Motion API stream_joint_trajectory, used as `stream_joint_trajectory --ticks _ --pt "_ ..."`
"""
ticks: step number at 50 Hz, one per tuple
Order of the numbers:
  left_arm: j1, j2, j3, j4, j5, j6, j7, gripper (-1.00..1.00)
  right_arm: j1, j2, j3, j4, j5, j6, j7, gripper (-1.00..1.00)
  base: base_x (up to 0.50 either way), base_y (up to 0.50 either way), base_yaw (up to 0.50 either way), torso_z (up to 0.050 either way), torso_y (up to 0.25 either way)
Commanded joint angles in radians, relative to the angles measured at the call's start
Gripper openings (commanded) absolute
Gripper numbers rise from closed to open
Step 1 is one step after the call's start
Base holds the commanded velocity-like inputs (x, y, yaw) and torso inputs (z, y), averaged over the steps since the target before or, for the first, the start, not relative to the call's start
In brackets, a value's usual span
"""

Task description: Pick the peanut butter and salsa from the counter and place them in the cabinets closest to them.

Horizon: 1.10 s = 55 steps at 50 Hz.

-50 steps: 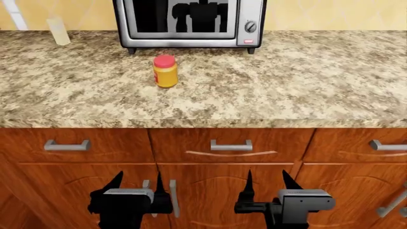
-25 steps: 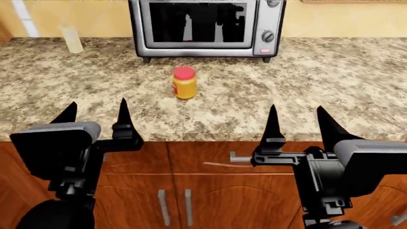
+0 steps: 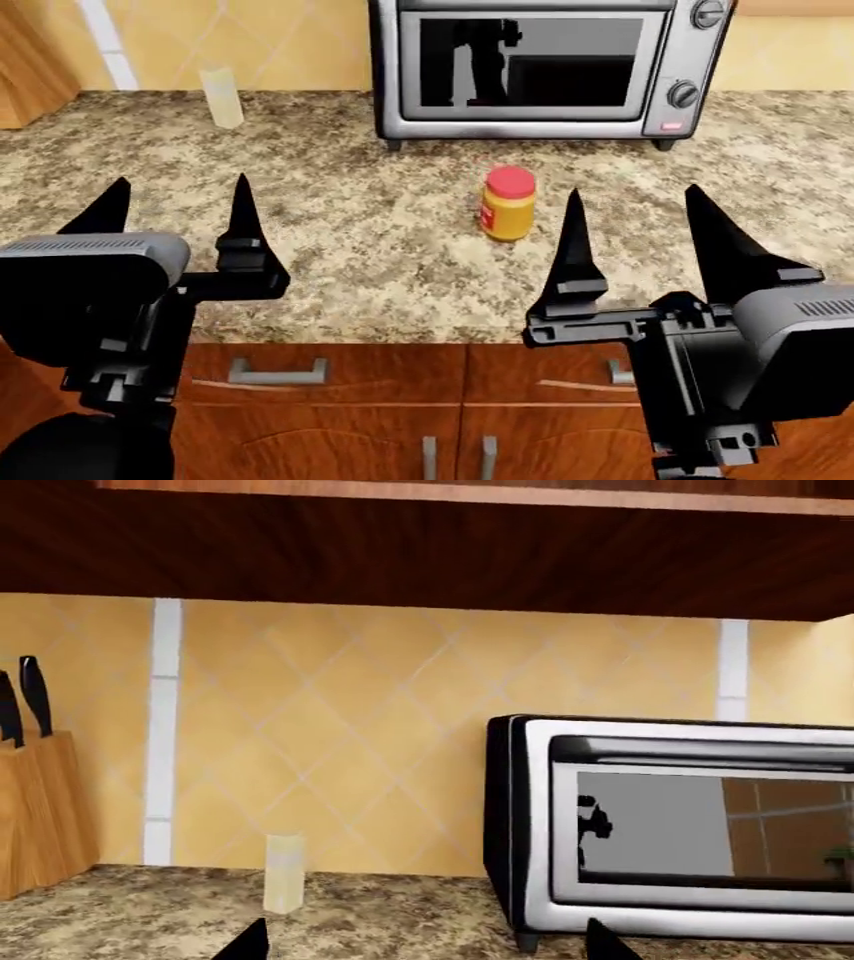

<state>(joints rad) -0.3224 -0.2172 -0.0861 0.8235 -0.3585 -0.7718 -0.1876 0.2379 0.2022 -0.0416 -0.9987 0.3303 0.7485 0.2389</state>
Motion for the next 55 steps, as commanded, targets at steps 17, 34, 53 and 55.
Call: stream_joint_trajectory --ticks 17,34,53,55 --pt "0.010 -0.025 0.048 0.006 0.015 0.016 -0.017 1.00 -0.006 0.070 -0.068 -0.034 -0.010 -0.062 0.040 1.00 0.48 0.11 0.00 0.000 0.000" --pt "0.011 -0.033 0.048 0.011 0.001 0.013 -0.025 1.00 0.138 0.108 -0.119 0.004 0.218 0.252 0.254 1.00 0.09 0.00 0.00 0.000 0.001" --pt "0.010 -0.040 0.047 0.013 -0.019 0.010 -0.031 1.00 0.129 0.081 -0.118 0.211 0.195 0.214 0.261 1.00 0.00 0.00 0.00 0.000 0.000" --pt "0.010 -0.040 0.048 0.012 -0.020 0.010 -0.032 1.00 0.129 0.080 -0.124 0.231 0.191 0.205 0.256 1.00 0.00 0.00 0.00 0.000 0.000"
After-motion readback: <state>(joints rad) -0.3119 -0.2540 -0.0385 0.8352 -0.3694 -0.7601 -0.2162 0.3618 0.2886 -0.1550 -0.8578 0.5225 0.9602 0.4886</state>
